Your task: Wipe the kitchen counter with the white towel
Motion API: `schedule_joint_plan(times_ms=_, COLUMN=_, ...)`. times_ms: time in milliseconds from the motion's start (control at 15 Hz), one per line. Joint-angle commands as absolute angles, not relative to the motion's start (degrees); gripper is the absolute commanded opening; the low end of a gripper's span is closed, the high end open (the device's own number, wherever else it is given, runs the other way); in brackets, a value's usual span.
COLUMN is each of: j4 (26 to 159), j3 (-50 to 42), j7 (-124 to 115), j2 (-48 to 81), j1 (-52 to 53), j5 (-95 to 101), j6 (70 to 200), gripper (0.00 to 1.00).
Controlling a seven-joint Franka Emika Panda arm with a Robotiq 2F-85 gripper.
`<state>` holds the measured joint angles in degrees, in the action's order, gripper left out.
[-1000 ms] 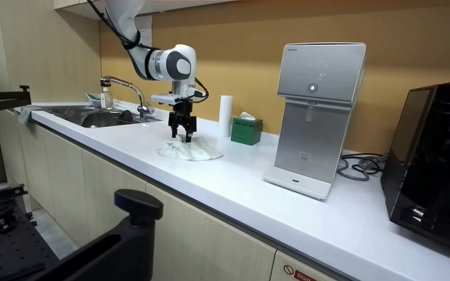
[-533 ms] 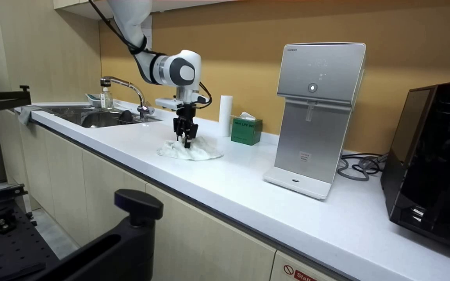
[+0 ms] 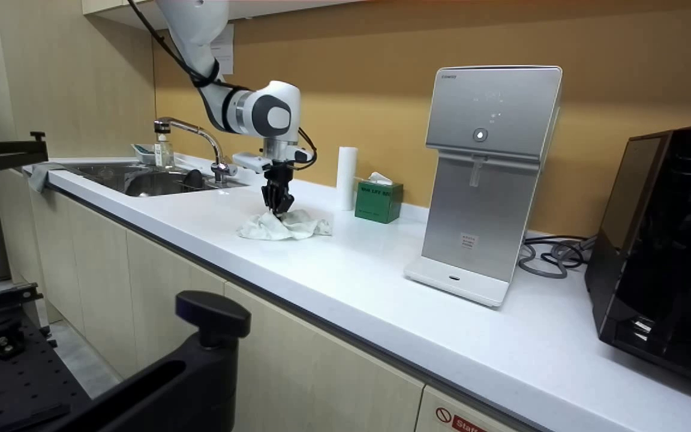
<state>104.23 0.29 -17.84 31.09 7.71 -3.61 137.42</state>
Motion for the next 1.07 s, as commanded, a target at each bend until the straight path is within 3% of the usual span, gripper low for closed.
schedule_joint_plan(times_ms=0, j4=105.5, j3=0.8, j7=-17.9, j2=29.1, j1=6.7, j5=-6.0, j6=136.3, gripper=0.0)
schedule_joint_plan(times_ms=67, j4=104.2, j3=0.4, j7=-17.7, j2=30.8, j1=7.5, j5=-4.7, j6=137.2, gripper=0.05)
schedule_joint_plan(times_ms=1000, j4=99.1, j3=-3.6, j7=-21.0, j2=35.1, j1=6.9, j5=-2.6, j6=135.4, gripper=0.01)
